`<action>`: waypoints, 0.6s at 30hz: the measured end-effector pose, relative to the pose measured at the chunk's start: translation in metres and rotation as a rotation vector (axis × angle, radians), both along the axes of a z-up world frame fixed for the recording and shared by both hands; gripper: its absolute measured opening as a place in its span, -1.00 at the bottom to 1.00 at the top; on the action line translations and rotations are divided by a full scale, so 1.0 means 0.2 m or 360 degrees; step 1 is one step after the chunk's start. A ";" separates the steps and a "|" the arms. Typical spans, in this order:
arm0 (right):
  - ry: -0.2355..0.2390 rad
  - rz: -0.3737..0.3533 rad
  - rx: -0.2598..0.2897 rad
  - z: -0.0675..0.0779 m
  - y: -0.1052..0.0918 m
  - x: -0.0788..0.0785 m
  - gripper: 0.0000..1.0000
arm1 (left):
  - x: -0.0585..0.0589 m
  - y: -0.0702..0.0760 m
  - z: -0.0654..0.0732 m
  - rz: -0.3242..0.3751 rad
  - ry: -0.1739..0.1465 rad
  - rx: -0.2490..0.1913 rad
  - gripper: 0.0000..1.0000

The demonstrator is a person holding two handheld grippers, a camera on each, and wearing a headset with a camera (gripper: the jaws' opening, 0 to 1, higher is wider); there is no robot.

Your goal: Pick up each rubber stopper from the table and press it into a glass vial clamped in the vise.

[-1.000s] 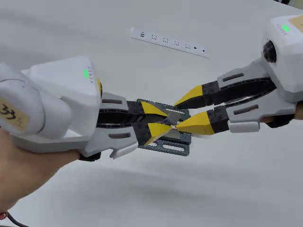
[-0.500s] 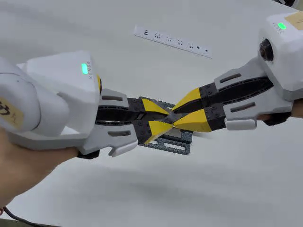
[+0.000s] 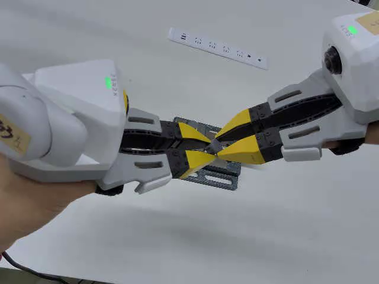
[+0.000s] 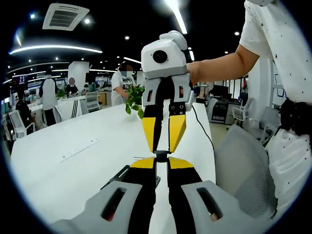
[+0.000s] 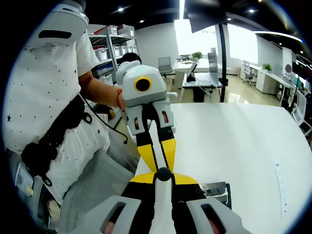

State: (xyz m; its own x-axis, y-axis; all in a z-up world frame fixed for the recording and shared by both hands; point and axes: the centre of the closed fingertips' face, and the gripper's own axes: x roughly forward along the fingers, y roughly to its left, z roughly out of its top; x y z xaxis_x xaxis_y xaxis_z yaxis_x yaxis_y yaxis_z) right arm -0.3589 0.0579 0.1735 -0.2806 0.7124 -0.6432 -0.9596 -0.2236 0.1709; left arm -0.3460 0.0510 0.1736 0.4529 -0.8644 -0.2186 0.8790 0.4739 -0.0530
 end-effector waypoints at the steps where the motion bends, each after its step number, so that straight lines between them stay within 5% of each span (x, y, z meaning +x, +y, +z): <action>1: -0.0001 0.0002 0.0002 0.00 0.00 0.00 -0.86 | 0.00 0.00 0.00 -0.0003 -0.0003 0.0008 -0.91; 18: 0.0016 -0.0002 -0.0030 -0.05 -0.01 -0.02 -0.89 | -0.02 -0.01 -0.05 -0.0040 0.0020 0.0065 -0.91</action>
State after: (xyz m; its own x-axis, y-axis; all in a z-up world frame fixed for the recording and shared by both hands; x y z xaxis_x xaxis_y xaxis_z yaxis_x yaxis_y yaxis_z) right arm -0.3627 0.0567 0.1644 -0.2861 0.7006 -0.6537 -0.9581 -0.2187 0.1849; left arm -0.3507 0.0496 0.1644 0.4281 -0.8657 -0.2594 0.8901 0.4536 -0.0448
